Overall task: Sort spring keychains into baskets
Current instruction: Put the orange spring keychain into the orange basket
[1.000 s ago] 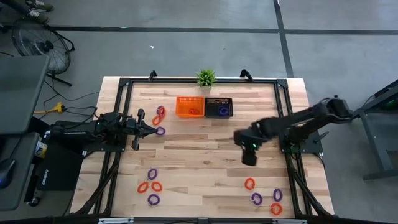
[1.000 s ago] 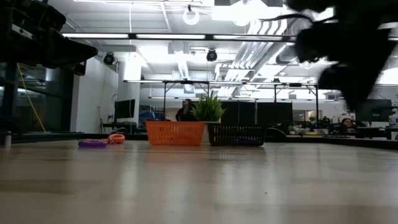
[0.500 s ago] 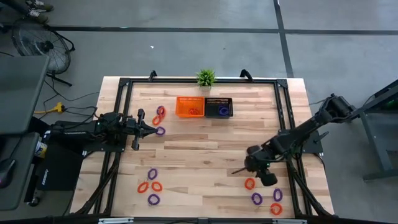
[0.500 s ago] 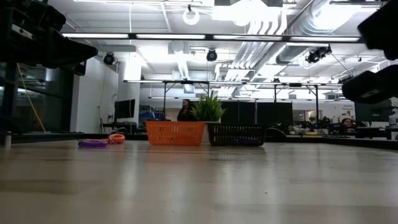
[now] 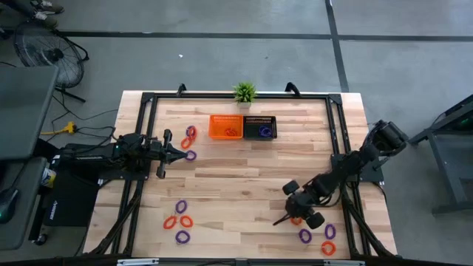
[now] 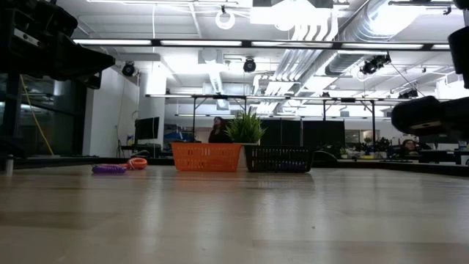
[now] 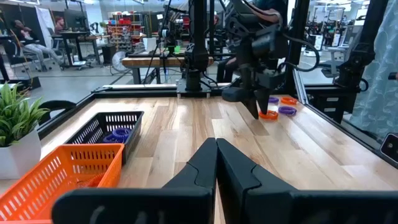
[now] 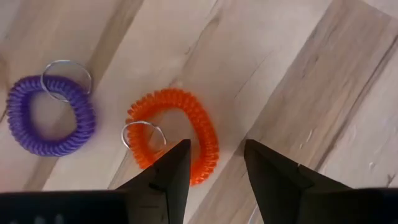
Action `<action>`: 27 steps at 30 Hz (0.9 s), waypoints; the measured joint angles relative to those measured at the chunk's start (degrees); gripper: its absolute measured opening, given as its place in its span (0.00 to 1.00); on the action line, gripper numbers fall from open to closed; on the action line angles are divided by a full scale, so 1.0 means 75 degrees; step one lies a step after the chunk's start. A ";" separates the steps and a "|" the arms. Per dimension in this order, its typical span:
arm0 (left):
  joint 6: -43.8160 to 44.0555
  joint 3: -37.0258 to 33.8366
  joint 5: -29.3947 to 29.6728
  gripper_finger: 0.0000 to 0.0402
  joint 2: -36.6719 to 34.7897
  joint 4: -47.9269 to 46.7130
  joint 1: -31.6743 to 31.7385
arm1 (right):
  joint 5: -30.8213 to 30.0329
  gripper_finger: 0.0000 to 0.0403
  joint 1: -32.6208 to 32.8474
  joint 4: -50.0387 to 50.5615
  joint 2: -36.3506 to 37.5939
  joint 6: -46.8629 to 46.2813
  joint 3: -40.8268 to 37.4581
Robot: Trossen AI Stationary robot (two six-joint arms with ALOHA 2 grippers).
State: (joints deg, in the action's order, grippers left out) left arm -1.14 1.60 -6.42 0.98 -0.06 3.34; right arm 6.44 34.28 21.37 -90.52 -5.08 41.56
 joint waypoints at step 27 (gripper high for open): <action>-0.0001 -0.0001 0.0000 0.00 -0.0001 0.0000 0.0000 | -0.0670 0.05 0.0378 -0.0098 -0.0381 -0.0321 0.0121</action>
State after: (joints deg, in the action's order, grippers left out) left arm -1.14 1.60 -6.42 0.98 -0.06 3.34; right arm 1.41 37.11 20.63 -93.37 -7.49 42.47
